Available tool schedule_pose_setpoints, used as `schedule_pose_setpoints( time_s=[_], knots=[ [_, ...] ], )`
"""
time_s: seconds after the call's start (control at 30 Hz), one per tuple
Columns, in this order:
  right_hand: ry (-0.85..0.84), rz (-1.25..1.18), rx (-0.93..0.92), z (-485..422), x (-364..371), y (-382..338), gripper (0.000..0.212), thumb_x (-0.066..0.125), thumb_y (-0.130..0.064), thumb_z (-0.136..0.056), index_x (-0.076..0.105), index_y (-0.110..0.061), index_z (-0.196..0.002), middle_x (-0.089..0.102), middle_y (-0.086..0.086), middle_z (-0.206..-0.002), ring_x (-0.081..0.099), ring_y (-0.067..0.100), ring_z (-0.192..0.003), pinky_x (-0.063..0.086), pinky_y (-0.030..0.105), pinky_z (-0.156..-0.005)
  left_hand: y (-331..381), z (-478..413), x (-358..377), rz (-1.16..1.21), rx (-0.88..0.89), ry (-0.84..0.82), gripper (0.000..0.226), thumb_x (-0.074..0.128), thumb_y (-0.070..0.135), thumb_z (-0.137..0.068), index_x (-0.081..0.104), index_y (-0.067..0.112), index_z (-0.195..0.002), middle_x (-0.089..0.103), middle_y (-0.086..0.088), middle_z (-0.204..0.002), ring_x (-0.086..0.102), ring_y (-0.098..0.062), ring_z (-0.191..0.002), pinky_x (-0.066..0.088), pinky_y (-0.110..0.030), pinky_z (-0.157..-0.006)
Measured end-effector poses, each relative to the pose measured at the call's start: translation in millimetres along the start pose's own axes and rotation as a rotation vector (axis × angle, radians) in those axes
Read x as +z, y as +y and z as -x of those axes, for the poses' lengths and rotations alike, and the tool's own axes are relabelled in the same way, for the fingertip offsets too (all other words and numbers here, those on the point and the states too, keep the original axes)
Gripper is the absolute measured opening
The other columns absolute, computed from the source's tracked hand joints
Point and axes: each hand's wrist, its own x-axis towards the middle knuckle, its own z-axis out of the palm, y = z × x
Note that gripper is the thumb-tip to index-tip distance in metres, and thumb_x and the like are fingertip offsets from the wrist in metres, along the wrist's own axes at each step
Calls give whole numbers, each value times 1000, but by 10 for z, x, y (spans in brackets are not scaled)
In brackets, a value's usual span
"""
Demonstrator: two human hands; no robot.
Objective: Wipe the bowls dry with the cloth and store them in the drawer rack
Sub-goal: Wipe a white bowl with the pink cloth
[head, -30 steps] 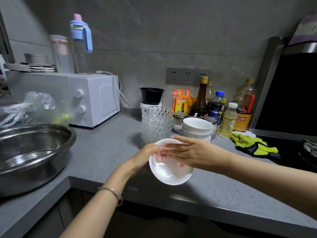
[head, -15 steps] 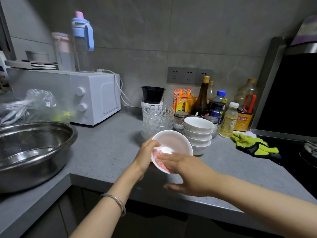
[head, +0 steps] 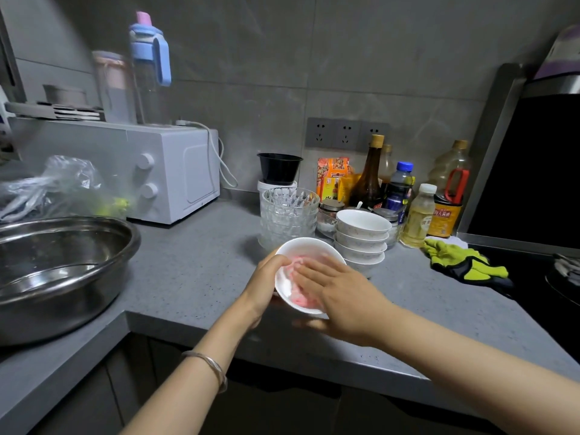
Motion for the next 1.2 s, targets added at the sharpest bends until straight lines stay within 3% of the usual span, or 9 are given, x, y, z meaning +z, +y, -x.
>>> schedule_pose_setpoints(
  time_s=[0.13, 0.27, 0.4, 0.57, 0.67, 0.8, 0.93, 1.03, 1.2],
  knots=[
    [-53, 28, 92, -20, -78, -78, 59, 45, -57, -89, 59, -12, -125, 67, 6, -117, 62, 25, -109, 47, 35, -96, 14, 21, -2, -21, 8, 66, 24, 41, 13, -93, 63, 21, -87, 65, -4, -84, 59, -17, -80, 48, -29, -72],
    [-23, -186, 74, 25, -195, -58, 35, 51, -52, -90, 66, -21, -96, 66, 8, -91, 55, 32, -86, 37, 31, -65, -20, 35, -27, 9, -73, 55, 23, 42, 22, -93, 65, 21, -89, 66, -9, -90, 60, -26, -91, 49, -37, -78],
    [18, -594, 118, 43, -277, 44, 39, 70, -47, -80, 63, -9, -77, 56, 10, -70, 43, 28, -67, 39, 37, -60, 72, 35, -73, 25, -182, -141, 36, 33, 38, -96, 63, 24, -111, 66, -11, -106, 63, -26, -91, 54, -36, -60],
    [-51, -1061, 198, 28, -426, 135, 35, 78, -24, -77, 65, 3, -97, 67, 24, -94, 57, 19, -73, 48, 32, -70, 102, 18, -78, -120, 16, -188, 39, 28, 58, -93, 45, 50, -127, 47, 13, -136, 49, -10, -123, 46, -28, -93],
    [-70, -1212, 250, 33, -514, 188, 22, 76, -14, -76, 66, -3, -93, 71, 13, -88, 62, 17, -77, 48, 22, -68, 124, 54, -55, -143, 300, -185, 44, 46, 71, -80, 63, 36, -99, 64, 15, -98, 61, -4, -93, 45, -13, -73],
    [-25, -1385, 252, 41, -584, 171, 28, 72, -5, -76, 63, -20, -98, 72, -2, -92, 68, 10, -88, 53, 19, -76, 132, 4, -63, -185, 408, -78, 52, 63, 60, -70, 43, 14, -58, 36, 5, -54, 35, -8, -53, 29, -21, -50],
    [237, -1252, 262, 74, -550, 68, 40, 72, -20, -79, 53, -33, -111, 65, -17, -107, 61, -6, -100, 48, 12, -81, 121, 5, -30, 65, 293, 55, 71, 68, 60, -61, 53, -8, -75, 52, -8, -64, 50, -15, -59, 40, -25, -55],
    [408, -1218, 231, 104, -515, -37, 30, 53, -46, -91, 62, -30, -115, 64, -24, -106, 57, -9, -95, 46, 10, -75, 130, -5, -51, 152, 263, 120, 60, 74, 59, -67, 61, 2, -78, 57, -14, -73, 52, -22, -67, 43, -30, -60],
    [614, -857, 265, -12, -381, -45, 32, 52, -45, -87, 67, -18, -99, 64, -12, -96, 59, 6, -93, 50, 30, -79, 143, 30, 33, 169, 218, 142, 43, 65, 51, -68, 62, 9, -72, 58, -13, -71, 55, -21, -64, 45, -27, -56]
  ],
)
